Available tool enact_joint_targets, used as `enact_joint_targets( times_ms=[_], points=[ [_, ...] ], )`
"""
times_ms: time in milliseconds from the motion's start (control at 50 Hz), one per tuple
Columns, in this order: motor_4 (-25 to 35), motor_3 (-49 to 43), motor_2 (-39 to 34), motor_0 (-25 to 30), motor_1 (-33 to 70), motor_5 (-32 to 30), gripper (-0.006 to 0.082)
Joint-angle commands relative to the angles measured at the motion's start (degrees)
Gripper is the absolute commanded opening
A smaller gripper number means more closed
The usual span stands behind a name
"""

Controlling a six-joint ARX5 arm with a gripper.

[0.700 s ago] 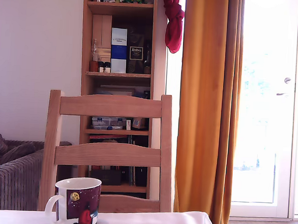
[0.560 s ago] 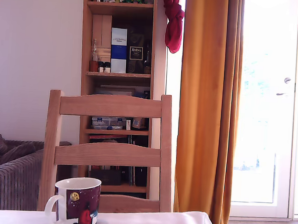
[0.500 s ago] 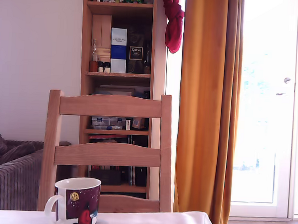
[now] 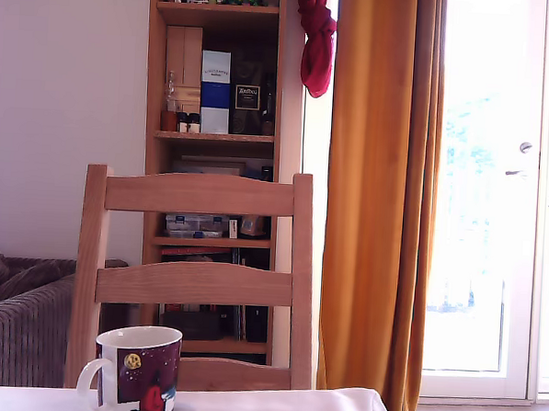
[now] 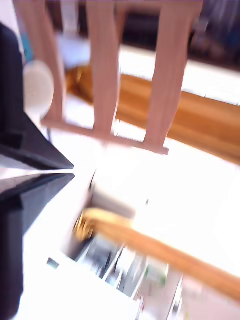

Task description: Pick the grey coffee capsule and place it inside the red coffee cup

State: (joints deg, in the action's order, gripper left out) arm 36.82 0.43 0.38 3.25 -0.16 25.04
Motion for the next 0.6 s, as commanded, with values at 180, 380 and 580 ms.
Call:
enact_joint_targets(
  times_ms=[180, 380, 580],
  points=[
    [-2.1, 0.2, -1.7, 8.8, 6.4, 1.1, 0.0007],
    [-9.6, 0.0, -1.5, 15.2, 16.3, 1.1, 0.0047],
    [-14.0, 1.0, -0.3, 19.6, 26.0, 0.6, 0.0465]
  ],
)
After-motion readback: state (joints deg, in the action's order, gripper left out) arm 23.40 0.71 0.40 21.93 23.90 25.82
